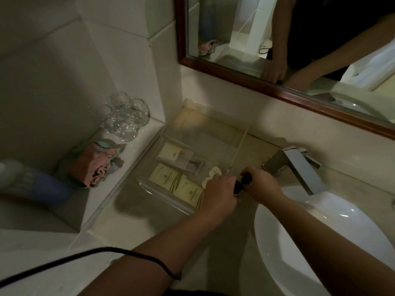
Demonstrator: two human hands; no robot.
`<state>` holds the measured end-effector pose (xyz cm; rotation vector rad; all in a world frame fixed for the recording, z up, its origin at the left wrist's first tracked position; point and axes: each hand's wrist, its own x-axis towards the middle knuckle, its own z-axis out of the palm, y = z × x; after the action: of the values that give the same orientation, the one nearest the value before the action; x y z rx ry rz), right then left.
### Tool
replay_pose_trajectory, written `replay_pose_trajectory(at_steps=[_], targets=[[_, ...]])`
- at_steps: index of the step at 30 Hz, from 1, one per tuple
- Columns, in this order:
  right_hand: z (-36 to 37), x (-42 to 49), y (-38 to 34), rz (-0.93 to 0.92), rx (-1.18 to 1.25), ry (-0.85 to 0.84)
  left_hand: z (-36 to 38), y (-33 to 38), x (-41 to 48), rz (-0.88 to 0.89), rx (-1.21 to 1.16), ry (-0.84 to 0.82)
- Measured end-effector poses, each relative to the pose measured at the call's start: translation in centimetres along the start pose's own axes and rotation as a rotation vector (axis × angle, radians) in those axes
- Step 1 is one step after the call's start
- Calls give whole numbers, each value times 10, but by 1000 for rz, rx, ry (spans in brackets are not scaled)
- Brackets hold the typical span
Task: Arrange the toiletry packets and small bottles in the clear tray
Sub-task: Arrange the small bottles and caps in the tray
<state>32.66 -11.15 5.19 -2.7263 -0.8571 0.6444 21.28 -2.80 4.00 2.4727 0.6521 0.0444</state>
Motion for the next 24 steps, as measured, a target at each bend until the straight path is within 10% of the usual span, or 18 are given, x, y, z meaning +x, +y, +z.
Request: replay_pose_trajectory(at_steps=[17,24], targets=[[8,-37,-28,-129,413,198,-100,-100,-10,-50,-247,-19],[34,-62,-102,-280,382,-166,-129,-163,-5,-152,-292,-33]])
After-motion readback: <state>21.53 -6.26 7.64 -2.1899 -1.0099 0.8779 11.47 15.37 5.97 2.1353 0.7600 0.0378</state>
